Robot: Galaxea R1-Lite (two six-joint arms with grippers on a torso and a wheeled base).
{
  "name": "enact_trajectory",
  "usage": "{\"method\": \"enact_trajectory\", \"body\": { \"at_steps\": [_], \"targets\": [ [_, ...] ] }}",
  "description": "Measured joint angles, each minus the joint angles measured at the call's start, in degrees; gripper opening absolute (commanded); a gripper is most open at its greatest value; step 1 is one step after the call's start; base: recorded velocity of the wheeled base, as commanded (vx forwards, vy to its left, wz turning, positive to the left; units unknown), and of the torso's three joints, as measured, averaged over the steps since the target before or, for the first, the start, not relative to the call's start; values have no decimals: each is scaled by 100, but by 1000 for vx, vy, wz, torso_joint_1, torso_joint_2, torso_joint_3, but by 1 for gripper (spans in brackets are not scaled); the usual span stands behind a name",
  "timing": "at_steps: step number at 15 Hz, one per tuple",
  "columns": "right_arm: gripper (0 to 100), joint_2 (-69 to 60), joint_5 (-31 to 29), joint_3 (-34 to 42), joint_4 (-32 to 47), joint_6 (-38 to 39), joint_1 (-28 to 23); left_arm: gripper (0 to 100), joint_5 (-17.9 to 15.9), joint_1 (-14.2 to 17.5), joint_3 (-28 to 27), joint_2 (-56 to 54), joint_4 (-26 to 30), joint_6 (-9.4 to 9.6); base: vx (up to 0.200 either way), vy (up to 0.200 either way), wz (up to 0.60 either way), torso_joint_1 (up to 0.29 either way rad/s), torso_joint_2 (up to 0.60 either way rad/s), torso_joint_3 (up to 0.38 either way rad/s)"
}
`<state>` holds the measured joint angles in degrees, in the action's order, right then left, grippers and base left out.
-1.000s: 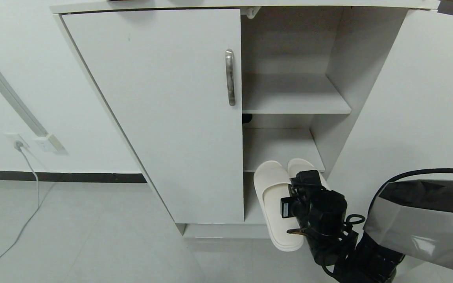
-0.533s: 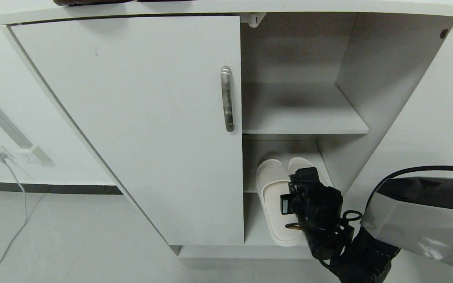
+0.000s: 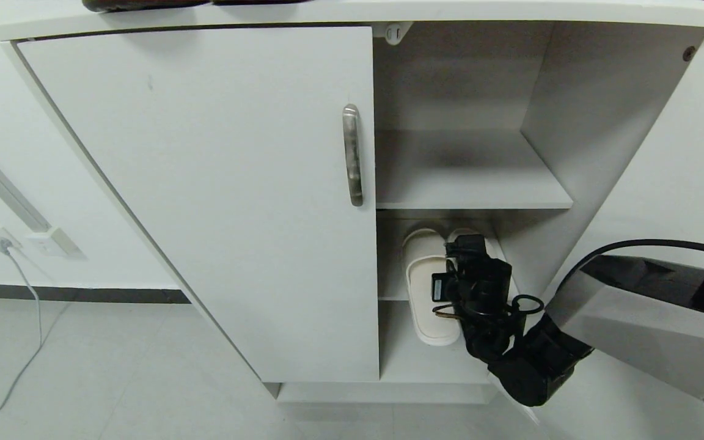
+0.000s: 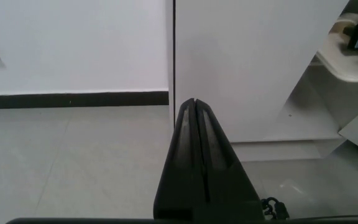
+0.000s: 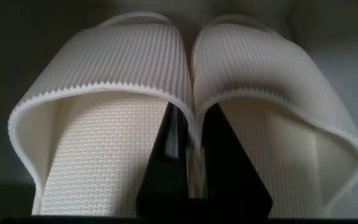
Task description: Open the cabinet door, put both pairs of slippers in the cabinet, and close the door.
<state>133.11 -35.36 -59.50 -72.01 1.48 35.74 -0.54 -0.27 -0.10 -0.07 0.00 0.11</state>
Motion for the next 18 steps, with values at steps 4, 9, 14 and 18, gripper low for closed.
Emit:
{"method": "enact_trajectory", "body": {
  "at_steps": [4,9,14,18],
  "targets": [
    [0,167,85,-756,553,2,-165,0,0,0,0,0,0,2,0,0,0,0,0,0],
    [0,350,113,-1563,1035,-2,-286,0,0,2,0,0,0,5,0,0,0,0,0,0],
    [0,517,190,-1996,1245,-4,-407,0,0,0,0,0,0,7,0,0,0,0,0,0],
    [0,717,195,-2157,1257,-4,-494,0,0,0,0,0,0,7,0,0,0,0,0,0]
  ]
}}
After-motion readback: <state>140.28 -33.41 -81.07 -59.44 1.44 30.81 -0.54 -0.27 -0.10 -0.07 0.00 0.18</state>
